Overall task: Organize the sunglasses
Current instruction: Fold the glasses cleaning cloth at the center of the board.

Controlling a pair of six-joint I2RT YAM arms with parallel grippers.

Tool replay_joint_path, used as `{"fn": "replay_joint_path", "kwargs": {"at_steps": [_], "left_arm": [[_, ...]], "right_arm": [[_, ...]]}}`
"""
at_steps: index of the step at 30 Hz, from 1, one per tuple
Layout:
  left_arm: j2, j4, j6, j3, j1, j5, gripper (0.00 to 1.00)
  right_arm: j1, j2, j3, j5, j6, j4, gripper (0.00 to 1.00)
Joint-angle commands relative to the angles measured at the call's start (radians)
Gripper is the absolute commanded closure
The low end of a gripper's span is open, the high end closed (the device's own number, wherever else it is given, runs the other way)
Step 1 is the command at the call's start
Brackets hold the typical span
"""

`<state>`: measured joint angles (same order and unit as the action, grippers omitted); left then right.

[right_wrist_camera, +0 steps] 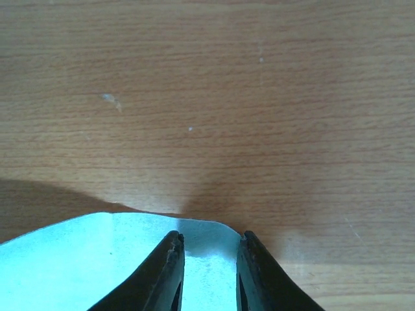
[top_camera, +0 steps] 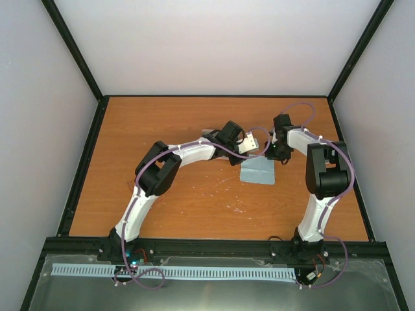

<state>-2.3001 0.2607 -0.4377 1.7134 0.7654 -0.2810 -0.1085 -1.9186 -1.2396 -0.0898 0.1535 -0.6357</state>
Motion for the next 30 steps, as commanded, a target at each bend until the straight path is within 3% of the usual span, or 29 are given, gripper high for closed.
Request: {"fn": "replay_joint_path", "kwargs": {"at_steps": [1,10,30], "left_arm": [[0.033,-0.019,-0.006,-0.001,-0.006,-0.016,0.99],[0.034,-0.020,-0.004,-0.006,-0.007,-0.015,0.99],[0.075,-0.055,0.000,-0.038,-0.009,-0.019,0.99]], "right_arm": [[-0.033,-0.040,0.004,0.031,-0.014,-0.023,0.79],[-0.039,-0.054,0.001,0.072,-0.014,-0.031,0.97],[-0.039,0.096,0.048,-0.036,-0.008,0.044,0.97]]}}
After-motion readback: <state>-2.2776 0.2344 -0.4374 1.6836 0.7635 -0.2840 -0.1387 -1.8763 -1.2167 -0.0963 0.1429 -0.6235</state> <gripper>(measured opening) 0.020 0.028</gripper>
